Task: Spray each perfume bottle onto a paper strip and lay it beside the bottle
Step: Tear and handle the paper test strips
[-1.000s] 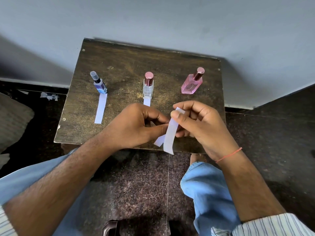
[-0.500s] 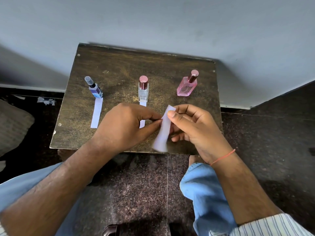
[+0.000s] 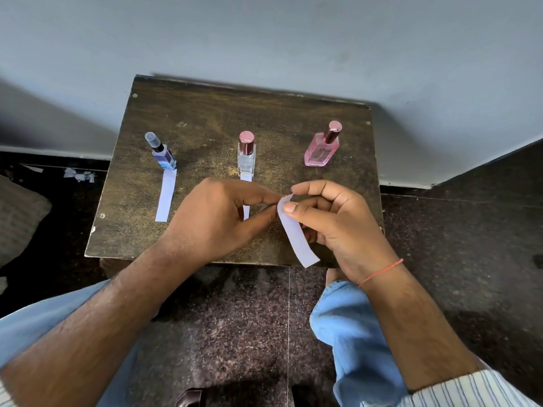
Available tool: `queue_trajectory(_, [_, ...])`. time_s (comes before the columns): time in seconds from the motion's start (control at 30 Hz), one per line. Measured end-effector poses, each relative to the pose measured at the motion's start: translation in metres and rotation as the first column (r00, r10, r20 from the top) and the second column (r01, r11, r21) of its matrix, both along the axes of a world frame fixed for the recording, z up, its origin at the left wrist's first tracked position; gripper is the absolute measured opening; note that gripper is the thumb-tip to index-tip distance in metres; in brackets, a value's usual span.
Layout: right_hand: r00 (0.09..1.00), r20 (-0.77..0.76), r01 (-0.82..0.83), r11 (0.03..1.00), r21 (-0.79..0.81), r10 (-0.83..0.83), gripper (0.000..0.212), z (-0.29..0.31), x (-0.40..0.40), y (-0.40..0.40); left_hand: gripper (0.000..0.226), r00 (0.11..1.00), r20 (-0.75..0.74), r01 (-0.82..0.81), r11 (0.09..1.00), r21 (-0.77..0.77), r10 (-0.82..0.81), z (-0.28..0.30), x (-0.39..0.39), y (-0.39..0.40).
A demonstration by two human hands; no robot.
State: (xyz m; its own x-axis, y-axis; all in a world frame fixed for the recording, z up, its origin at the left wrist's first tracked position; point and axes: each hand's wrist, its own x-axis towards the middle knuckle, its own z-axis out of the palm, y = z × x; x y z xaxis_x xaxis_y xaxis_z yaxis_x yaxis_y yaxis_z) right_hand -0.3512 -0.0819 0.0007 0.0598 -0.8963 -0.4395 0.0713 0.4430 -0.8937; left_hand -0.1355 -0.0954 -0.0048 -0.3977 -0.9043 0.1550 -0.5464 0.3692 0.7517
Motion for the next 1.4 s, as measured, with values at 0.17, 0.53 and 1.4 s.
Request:
queue_trajectory(0.17, [1.0,0.025,0.014,1.0,-0.017,-0.014,0.03,0.0,0.002,-0.001,0.023,0.999,0.044,0.003,0.999,-0.034,-0.002,-0.001,0.0,0.0])
queue_trajectory(0.53, [0.978,0.197,0.053,0.995,0.088,-0.069,0.034,0.01,0.007,0.0,0.025,0.995,0.081,-0.057,0.994,-0.089,0.064,0.0,-0.001,-0.002])
queue_trajectory(1.4, [0.91,0.377,0.116,0.98,0.163,-0.17,0.028,0.033,-0.008,-0.003,0.017,0.935,-0.235,-0.222,0.956,0.192,0.264,0.008,-0.006,-0.009])
